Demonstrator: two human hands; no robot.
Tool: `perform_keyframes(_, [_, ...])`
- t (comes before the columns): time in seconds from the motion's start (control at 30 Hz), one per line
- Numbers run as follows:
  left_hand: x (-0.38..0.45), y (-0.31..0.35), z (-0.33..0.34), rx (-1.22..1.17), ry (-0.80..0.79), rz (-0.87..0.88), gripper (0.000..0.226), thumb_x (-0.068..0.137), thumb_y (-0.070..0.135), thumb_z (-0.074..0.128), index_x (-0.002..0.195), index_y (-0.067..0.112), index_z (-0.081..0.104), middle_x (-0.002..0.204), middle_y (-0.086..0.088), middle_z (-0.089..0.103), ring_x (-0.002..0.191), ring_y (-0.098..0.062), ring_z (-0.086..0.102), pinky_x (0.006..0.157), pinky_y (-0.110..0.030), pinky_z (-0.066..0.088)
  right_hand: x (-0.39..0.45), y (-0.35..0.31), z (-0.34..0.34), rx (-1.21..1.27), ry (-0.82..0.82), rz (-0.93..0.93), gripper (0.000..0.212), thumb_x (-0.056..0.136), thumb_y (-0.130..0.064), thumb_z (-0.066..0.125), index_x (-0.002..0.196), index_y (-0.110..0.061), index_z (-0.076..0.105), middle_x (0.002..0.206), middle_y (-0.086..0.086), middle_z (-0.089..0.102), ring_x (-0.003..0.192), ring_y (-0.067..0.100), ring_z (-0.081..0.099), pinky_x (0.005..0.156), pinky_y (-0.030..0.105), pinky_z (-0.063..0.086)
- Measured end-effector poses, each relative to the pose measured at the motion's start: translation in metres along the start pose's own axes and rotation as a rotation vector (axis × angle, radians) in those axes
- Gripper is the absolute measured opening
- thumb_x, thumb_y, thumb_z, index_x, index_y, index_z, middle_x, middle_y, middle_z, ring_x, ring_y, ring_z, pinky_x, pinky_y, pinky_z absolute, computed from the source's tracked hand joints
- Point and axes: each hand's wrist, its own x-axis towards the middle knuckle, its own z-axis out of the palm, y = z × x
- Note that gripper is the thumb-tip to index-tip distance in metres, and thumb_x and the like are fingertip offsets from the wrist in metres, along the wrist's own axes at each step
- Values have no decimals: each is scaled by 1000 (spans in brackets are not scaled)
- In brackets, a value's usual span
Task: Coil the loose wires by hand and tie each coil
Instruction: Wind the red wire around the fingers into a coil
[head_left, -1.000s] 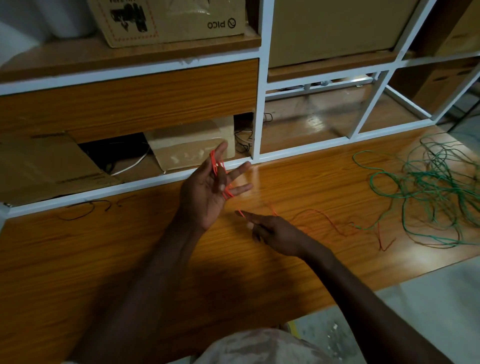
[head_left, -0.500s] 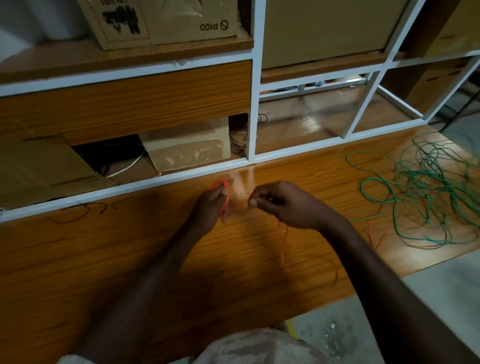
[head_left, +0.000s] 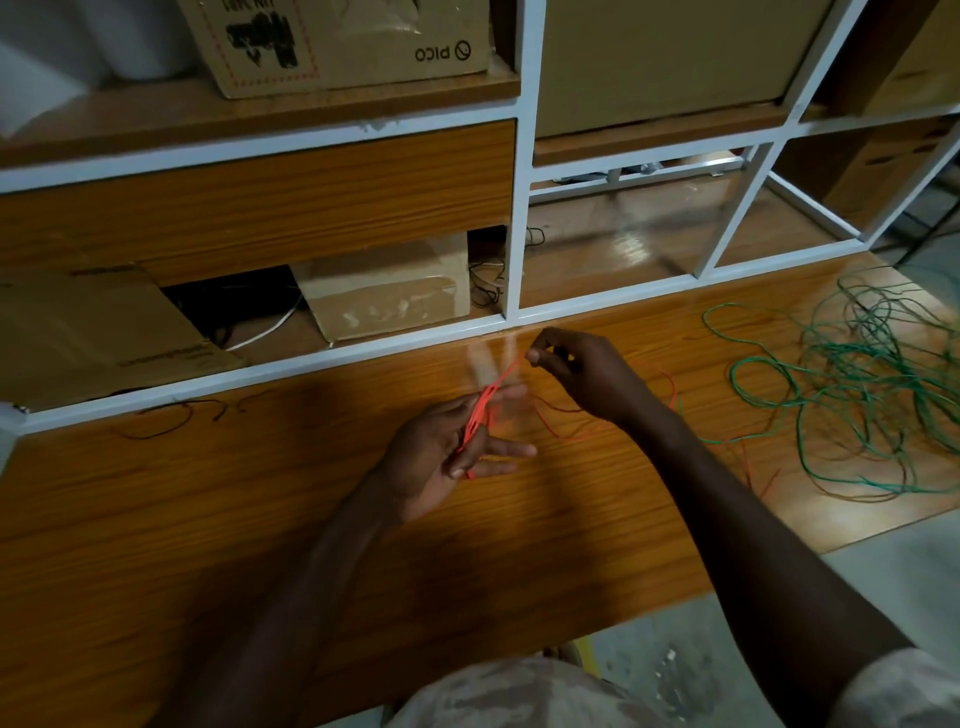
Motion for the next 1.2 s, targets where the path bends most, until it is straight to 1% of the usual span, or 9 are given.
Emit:
perform_keyframes(0.17, [-4, 10, 0, -156, 42, 41, 49, 115, 30, 29, 151, 13, 57, 52, -3, 42, 112, -41, 71, 114, -75, 37, -12, 8, 24, 33, -118, 26, 16, 110, -41, 54, 105, -34, 67, 98, -7, 74, 85, 11, 68, 75, 41, 57])
perform_keyframes(0.3, [-3, 18, 6, -274, 31, 96, 50, 116, 33, 30, 155, 12, 53, 55, -3, 43, 125, -42, 66, 112, -79, 36, -21, 6, 33, 111, -235, 89, 19, 112, -27, 53, 119, -29, 70, 83, -18, 68, 68, -3, 65, 58, 18, 52])
perform_keyframes(0.4, [2, 27, 5, -346, 44, 158, 52, 116, 35, 32, 160, 9, 43, 60, -4, 48, 140, -42, 56, 112, -83, 30, -30, 7, 42, 119, -325, 160, 36, 114, -26, 49, 138, -51, 58, 92, -4, 65, 65, 8, 64, 55, 32, 60])
perform_keyframes(0.57, [16, 44, 4, -418, 97, 243, 52, 116, 35, 32, 161, 8, 38, 61, -5, 50, 143, -38, 54, 112, -84, 29, -43, -3, 56, 79, -428, 68, 46, 113, -25, 52, 158, -33, 46, 93, -7, 66, 67, -7, 61, 65, 14, 47])
perform_keyframes(0.7, [33, 56, 2, -383, 182, 329, 51, 116, 34, 33, 161, 9, 36, 66, -6, 51, 141, -38, 57, 108, -81, 37, -55, -15, 73, 33, -546, -8, 47, 112, -20, 50, 157, -34, 46, 86, -6, 67, 73, 10, 63, 67, 23, 50])
perform_keyframes(0.83, [51, 53, -3, -183, 333, 341, 38, 116, 34, 33, 149, 22, 47, 72, -6, 59, 131, -33, 65, 110, -73, 38, -62, -38, 71, 64, -603, -34, 38, 112, -25, 52, 147, -36, 48, 87, 2, 72, 73, 16, 70, 72, 39, 60])
perform_keyframes(1.0, [60, 13, -28, 263, 477, 263, 38, 118, 28, 32, 152, 21, 46, 73, -11, 66, 85, -32, 68, 115, -52, 46, -50, -41, 41, -28, -577, -7, 22, 105, -7, 58, 122, -14, 70, 87, -8, 70, 67, -8, 63, 62, 14, 45])
perform_keyframes(1.1, [54, -9, -35, 608, 446, 200, 36, 118, 28, 31, 148, 21, 50, 75, -13, 68, 79, -21, 70, 87, -35, 55, -44, -44, 19, -127, -543, -24, 25, 107, -10, 57, 124, -16, 75, 96, -17, 71, 77, -11, 62, 67, 9, 44])
perform_keyframes(1.2, [45, -23, -29, 783, 335, 112, 38, 117, 29, 35, 151, 20, 50, 74, -16, 58, 57, -11, 60, 63, -36, 52, -33, -42, 7, -310, -479, 5, 24, 108, -25, 60, 127, -26, 74, 117, -6, 77, 95, 9, 68, 78, 30, 55])
